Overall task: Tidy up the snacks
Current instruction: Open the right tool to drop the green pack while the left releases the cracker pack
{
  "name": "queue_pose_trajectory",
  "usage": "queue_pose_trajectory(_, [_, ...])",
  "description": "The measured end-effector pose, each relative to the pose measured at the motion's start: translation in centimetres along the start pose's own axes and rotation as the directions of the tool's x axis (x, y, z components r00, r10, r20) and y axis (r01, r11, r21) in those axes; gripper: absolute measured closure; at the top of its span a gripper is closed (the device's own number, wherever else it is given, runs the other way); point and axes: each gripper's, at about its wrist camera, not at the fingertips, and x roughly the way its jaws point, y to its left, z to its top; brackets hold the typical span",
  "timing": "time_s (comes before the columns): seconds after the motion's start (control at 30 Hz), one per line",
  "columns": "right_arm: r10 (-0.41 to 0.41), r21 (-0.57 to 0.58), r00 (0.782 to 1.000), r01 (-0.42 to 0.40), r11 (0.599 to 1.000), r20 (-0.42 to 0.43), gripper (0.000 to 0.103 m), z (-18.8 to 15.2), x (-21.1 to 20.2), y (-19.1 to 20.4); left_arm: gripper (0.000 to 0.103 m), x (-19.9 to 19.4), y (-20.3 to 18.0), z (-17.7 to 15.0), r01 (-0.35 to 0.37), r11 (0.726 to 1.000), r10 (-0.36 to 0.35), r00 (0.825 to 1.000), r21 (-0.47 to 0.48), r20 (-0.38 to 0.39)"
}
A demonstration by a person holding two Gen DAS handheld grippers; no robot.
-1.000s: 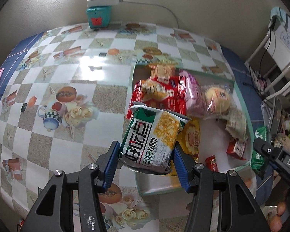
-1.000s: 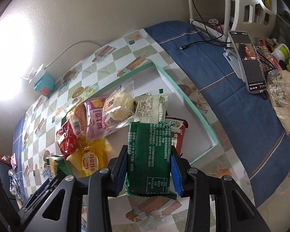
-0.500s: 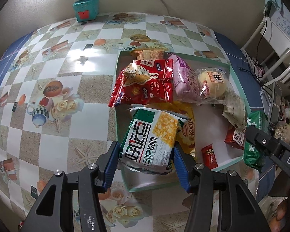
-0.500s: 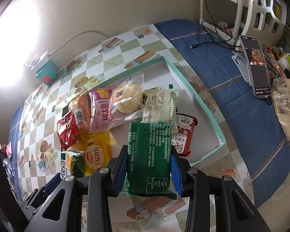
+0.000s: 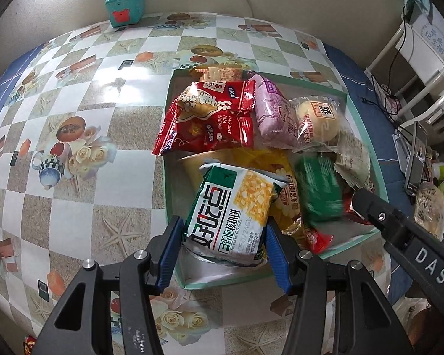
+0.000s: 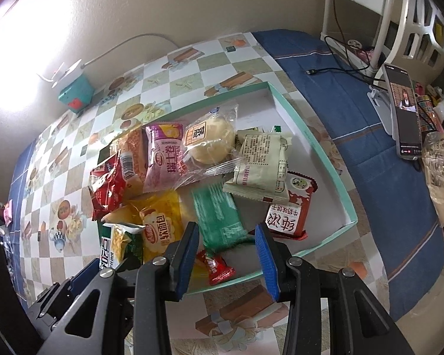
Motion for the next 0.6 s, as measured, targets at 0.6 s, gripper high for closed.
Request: queue_pose_trajectory(0.6, [-0.050, -0.006, 0.998, 0.050, 0.999, -0.042, 0.046, -0.3, 0.9, -0.1, 0.021, -1.1, 2.2, 0.9, 0.034, 0.993, -0.030, 0.999, -0.118, 0.032])
